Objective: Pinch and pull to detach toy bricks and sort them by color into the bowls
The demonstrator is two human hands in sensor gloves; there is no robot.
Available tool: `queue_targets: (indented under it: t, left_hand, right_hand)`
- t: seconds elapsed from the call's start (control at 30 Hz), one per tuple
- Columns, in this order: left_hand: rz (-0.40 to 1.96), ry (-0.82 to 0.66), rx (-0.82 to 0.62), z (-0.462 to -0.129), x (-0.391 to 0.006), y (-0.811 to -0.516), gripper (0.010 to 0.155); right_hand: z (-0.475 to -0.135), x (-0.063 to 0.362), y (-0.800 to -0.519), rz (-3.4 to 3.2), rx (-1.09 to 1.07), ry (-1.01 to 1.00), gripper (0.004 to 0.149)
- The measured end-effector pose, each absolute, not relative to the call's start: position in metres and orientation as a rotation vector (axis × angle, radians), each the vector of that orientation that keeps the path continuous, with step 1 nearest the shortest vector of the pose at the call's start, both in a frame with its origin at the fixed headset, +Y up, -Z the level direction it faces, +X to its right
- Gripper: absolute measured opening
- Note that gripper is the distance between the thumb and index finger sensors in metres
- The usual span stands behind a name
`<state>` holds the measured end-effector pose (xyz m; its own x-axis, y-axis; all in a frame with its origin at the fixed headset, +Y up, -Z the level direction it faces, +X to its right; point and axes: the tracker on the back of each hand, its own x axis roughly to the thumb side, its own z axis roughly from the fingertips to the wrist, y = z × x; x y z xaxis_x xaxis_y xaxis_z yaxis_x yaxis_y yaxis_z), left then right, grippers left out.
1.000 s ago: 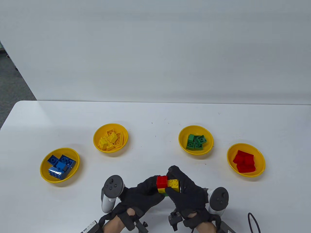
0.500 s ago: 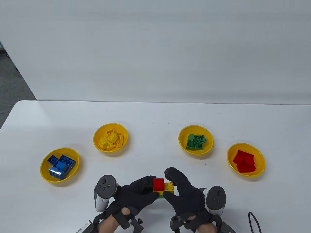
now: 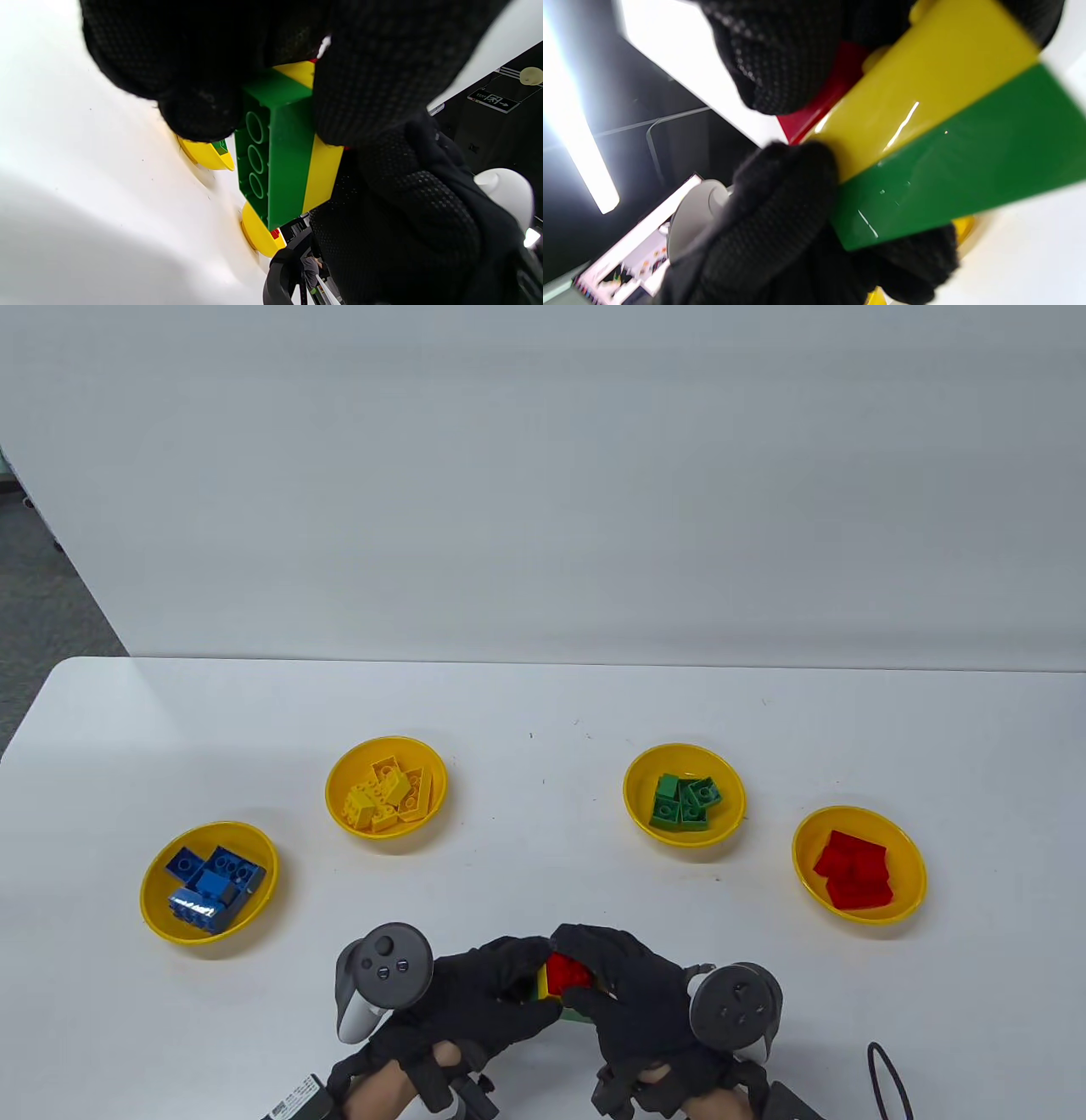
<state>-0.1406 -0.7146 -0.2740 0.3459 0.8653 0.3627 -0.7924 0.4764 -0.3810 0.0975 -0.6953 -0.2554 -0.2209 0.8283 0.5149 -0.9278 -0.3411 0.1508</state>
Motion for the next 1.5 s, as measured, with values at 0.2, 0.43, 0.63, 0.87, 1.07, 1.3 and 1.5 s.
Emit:
queue_targets:
  t: [0.2, 0.43, 0.63, 0.87, 1.07, 1.3, 1.5]
  left_hand:
    - [1.081, -0.61, -0.167, -0.273, -0.138, -0.714, 0.066]
    - [1.144, -0.527, -0.172, -0.276, -0.152, -0.718, 0.067]
    - [1.2, -0.466, -0.192, -0.282, -0.161, -0.722, 0.067]
    - [1.193, -0.433, -0.219, -0.286, -0.164, -0.728, 0.067]
    - [1.207, -0.427, -0.218, -0.285, -0.166, -0.727, 0.067]
    - [1.323, -0.36, -0.184, -0.283, -0.17, -0.727, 0.066]
    - [1.49, -0.335, -0.13, -0.28, -0.174, -0.725, 0.065]
  right_hand:
    - [-0.267, 0.115, -0.701, 1.682, 0.403, -0.151, 0.054]
    - [-0.293, 0.2, -0.66, 2.104, 0.305, -0.638, 0.054]
    - [-0.315, 0.307, -0.686, 2.561, -0.002, -0.847, 0.054]
    - [-0.321, 0.34, -0.711, 2.631, -0.09, -0.703, 0.053]
    - [-0.324, 0.328, -0.713, 2.74, -0.08, -0.632, 0.058]
    - [-0.306, 0.295, -0.68, 2.397, 0.189, -0.813, 0.049]
    - [-0.287, 0.208, -0.671, 2.114, 0.485, -0.526, 0.052]
